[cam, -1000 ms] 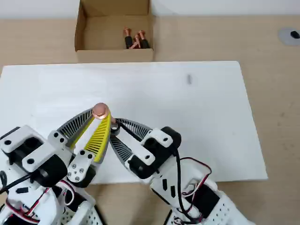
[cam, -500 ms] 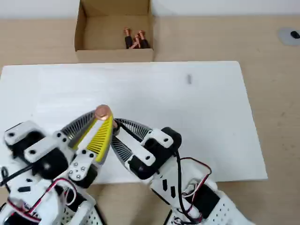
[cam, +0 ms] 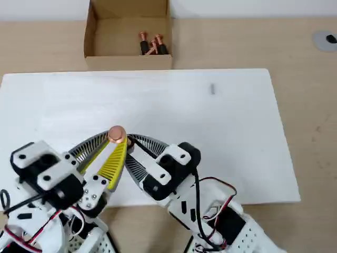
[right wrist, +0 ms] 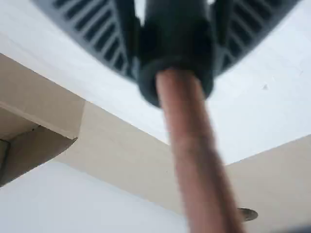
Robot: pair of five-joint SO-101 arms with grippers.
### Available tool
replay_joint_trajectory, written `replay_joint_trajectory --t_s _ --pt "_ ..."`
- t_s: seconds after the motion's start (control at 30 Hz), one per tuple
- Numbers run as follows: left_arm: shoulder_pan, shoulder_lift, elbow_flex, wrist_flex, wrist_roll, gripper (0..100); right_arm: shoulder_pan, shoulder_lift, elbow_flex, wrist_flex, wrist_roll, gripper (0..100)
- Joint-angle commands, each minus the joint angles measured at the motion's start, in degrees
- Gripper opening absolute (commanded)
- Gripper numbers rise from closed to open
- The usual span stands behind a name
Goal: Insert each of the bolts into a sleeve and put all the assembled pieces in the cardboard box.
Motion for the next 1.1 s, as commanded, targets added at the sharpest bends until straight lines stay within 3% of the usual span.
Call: replay_joint_trajectory --t_s 0.0,0.77,0.97,1.07 --pt "1.3 0.2 -1.3 4.0 0.1 8 -0.9 -0.2 -0.9 -0.5 -0.3 1.2" --pt "1.1 0.4 -9.0 13.6 1.5 10 -0.9 -0.2 -1.7 1.9 -0.3 1.2" --pt "0.9 7.2 -20.2 21.3 4.9 10 2.9 -0.1 -2.6 4.9 -0.3 1.2" --pt "-3.8 16.0 -29.7 25.7 7.2 9 7.1 1.7 -5.3 5.0 -0.2 1.5"
